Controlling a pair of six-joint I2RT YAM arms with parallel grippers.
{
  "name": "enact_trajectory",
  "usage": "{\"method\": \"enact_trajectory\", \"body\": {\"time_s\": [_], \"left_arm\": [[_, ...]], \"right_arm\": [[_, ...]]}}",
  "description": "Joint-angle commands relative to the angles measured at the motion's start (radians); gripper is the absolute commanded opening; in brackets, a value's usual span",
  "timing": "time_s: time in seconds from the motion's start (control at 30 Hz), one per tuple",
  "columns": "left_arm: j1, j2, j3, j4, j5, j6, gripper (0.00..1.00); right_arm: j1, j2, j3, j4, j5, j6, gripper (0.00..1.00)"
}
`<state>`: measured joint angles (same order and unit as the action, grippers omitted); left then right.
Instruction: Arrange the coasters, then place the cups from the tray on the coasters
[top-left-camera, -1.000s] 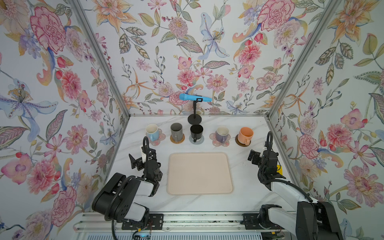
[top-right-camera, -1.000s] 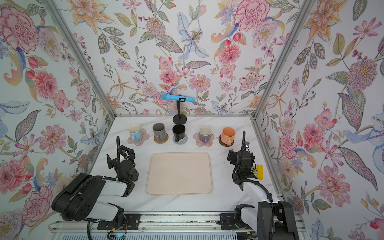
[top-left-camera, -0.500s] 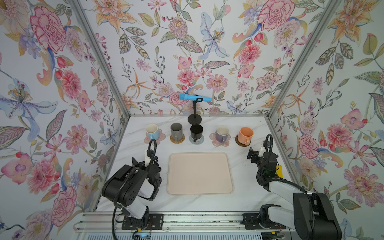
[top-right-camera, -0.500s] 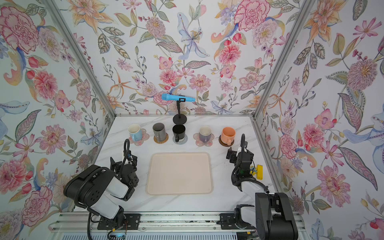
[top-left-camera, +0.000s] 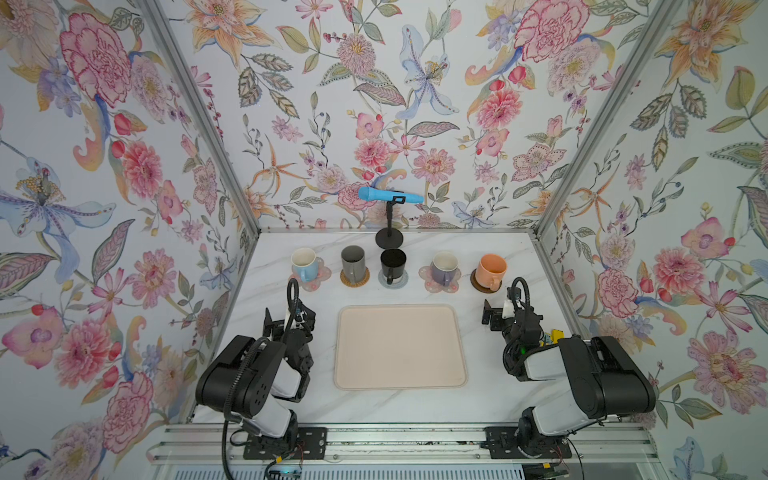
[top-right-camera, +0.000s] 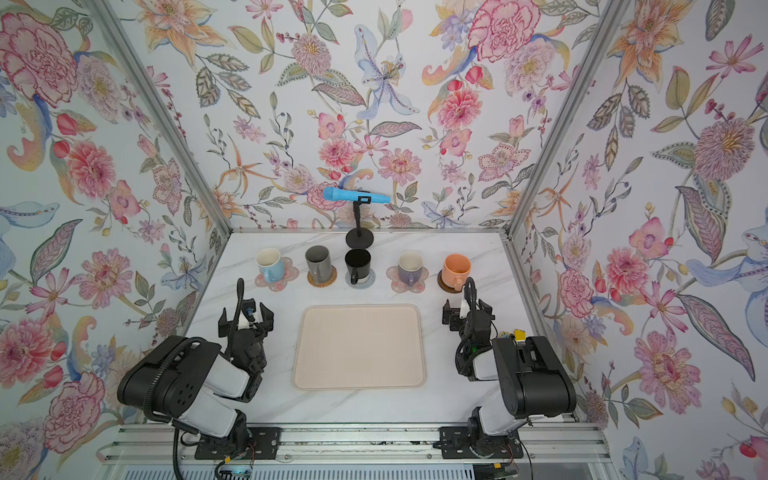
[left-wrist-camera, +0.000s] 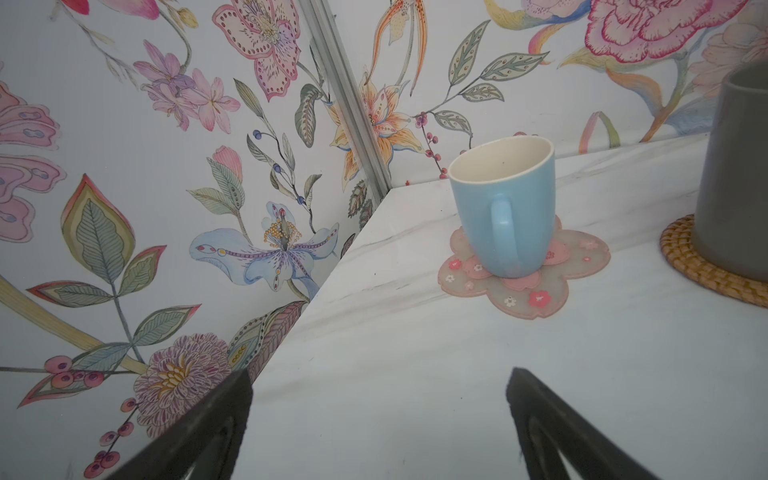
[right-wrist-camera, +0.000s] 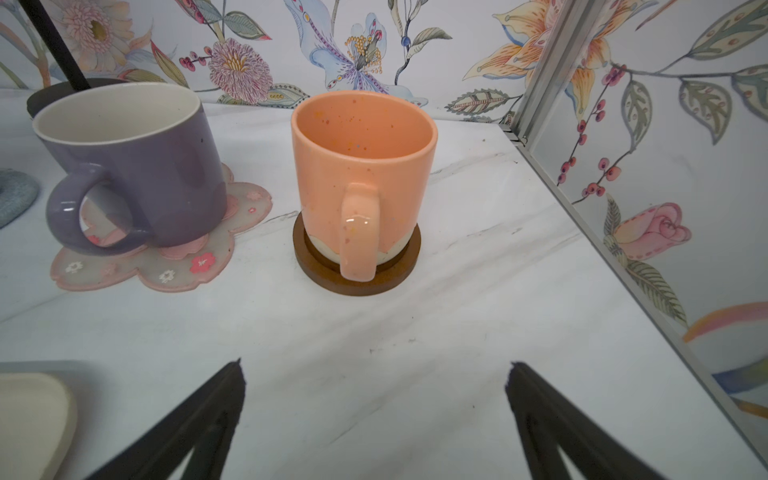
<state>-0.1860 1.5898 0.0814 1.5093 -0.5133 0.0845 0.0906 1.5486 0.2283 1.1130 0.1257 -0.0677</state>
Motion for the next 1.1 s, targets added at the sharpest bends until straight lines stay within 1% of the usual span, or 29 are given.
{"method": "enact_trajectory", "body": {"time_s": [0.0, 0.07, 0.13, 0.2, 0.27, 0.67, 1.07], "left_arm": [[0.023, 0.031, 0.016, 0.167, 0.088, -0.048, 0.99], [0.030, -0.011, 0.034, 0.053, 0.089, -0.075, 0.99], [0.035, 0.017, 0.063, 0.049, 0.084, -0.066, 0.99], [0.050, -0.004, 0.093, -0.071, 0.106, -0.094, 0.99], [0.084, -0.007, 0.122, -0.083, 0.147, -0.117, 0.99], [0.092, -0.008, 0.124, -0.091, 0.159, -0.125, 0.99], [0.092, -0.009, 0.118, -0.079, 0.172, -0.116, 0.99]], "right_arm": [[-0.003, 0.002, 0.007, 0.112, -0.013, -0.025, 0.99], [-0.016, -0.001, 0.037, 0.049, -0.014, -0.005, 0.99], [-0.047, -0.001, 0.067, -0.008, -0.043, 0.028, 0.99], [-0.064, -0.003, 0.072, -0.021, -0.069, 0.039, 0.99], [-0.064, -0.002, 0.071, -0.019, -0.069, 0.039, 0.99], [-0.086, -0.004, 0.065, -0.010, -0.109, 0.052, 0.99], [-0.077, -0.004, 0.067, -0.013, -0.088, 0.046, 0.99]]}}
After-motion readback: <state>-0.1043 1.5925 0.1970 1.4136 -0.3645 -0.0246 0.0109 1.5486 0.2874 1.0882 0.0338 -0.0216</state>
